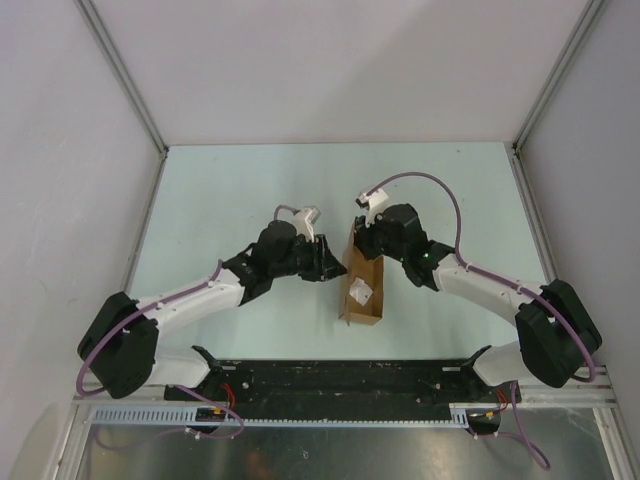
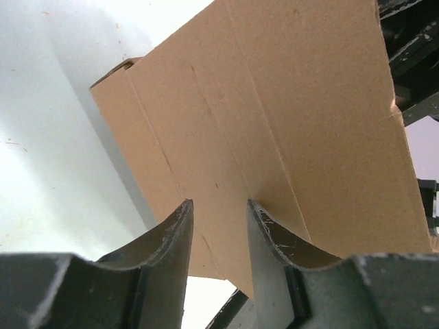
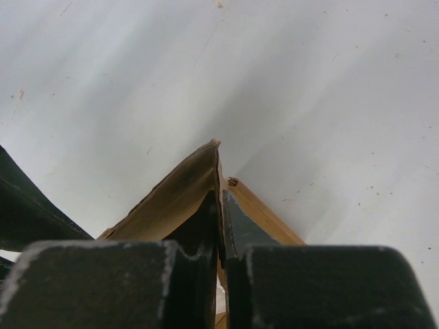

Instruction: Fold the paper box

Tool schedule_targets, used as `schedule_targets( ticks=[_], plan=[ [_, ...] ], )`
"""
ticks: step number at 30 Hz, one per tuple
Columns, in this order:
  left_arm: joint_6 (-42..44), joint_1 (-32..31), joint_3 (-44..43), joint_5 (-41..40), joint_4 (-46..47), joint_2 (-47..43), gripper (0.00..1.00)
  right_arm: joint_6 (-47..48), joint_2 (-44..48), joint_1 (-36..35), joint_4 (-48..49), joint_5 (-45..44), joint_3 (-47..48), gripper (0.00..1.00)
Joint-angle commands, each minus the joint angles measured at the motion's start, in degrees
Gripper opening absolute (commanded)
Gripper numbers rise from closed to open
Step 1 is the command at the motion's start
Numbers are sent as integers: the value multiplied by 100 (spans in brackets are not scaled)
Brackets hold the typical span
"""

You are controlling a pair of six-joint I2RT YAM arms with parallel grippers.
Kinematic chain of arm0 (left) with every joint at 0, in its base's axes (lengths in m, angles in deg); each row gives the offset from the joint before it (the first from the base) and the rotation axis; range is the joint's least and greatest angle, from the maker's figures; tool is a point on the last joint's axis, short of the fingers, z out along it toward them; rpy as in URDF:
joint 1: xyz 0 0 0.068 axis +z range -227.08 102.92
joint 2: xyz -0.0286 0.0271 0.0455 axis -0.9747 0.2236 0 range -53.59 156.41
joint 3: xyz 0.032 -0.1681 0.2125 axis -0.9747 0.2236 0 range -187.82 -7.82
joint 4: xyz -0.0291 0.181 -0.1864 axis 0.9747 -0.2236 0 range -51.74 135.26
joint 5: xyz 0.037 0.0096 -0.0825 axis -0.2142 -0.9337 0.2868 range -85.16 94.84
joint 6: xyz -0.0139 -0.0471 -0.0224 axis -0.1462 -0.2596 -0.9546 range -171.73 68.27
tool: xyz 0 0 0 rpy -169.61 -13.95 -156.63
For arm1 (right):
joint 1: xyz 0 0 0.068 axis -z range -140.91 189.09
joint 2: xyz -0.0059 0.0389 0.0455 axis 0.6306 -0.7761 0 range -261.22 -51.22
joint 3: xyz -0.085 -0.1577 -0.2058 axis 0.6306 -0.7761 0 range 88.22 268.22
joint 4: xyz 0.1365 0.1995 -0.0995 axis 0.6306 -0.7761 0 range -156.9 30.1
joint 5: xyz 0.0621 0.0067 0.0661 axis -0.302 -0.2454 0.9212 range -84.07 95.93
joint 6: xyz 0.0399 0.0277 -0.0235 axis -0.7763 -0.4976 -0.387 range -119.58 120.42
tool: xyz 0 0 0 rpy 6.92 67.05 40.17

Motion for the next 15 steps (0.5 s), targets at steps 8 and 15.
schedule_targets(
  ticks=[8, 15],
  plan=[
    [-219, 670, 595, -927, -264, -1197, 47, 383, 461, -46, -874, -1245, 308, 10],
    [-271, 1444, 974, -1279, -694, -2050, 52, 129, 831, -46, -1736, -1527, 308, 20]
  ],
)
